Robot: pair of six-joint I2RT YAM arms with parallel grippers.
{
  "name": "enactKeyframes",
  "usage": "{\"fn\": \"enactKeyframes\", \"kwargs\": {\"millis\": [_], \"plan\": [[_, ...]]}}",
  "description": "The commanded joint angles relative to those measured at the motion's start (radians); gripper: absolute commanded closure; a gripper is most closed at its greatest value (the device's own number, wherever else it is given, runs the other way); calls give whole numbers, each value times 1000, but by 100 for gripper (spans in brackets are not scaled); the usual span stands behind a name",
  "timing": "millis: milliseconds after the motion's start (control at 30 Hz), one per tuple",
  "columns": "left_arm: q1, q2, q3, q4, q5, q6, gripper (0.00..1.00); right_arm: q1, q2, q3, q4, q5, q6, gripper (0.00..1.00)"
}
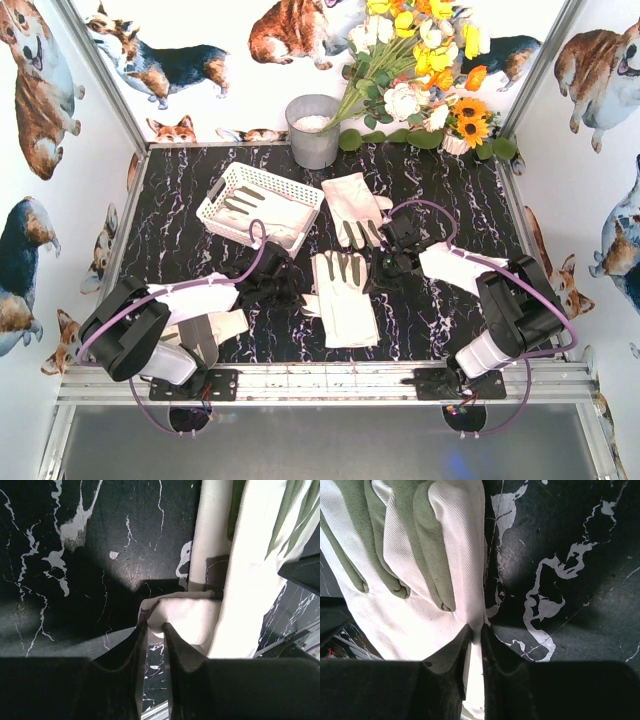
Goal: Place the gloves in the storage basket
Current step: Pair the glove with the glove.
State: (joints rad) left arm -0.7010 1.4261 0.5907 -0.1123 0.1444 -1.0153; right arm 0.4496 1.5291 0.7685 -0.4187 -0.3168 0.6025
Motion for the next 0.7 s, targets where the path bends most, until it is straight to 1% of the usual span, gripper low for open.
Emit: {"fn": "enactKeyframes", "kwargs": {"millis": [0,100,133,233,367,667], "plan": [[3,29,15,16,-12,15,91,0,4,16,47,-18,-6,89],[2,23,12,8,-10,15,100,0,-10,24,34,-15,-11,97],[2,17,9,8,-9,20,100,0,-17,27,29,-13,-12,100],[3,-9,-5,29,4,42,100,0,-34,35,19,0,-26,100],[2,-37,-17,16,10,62,100,0,-39,51,1,5,-43,100],[2,-106,-56,12,25,59,100,0,-63,85,-21,12,-74,100]]}}
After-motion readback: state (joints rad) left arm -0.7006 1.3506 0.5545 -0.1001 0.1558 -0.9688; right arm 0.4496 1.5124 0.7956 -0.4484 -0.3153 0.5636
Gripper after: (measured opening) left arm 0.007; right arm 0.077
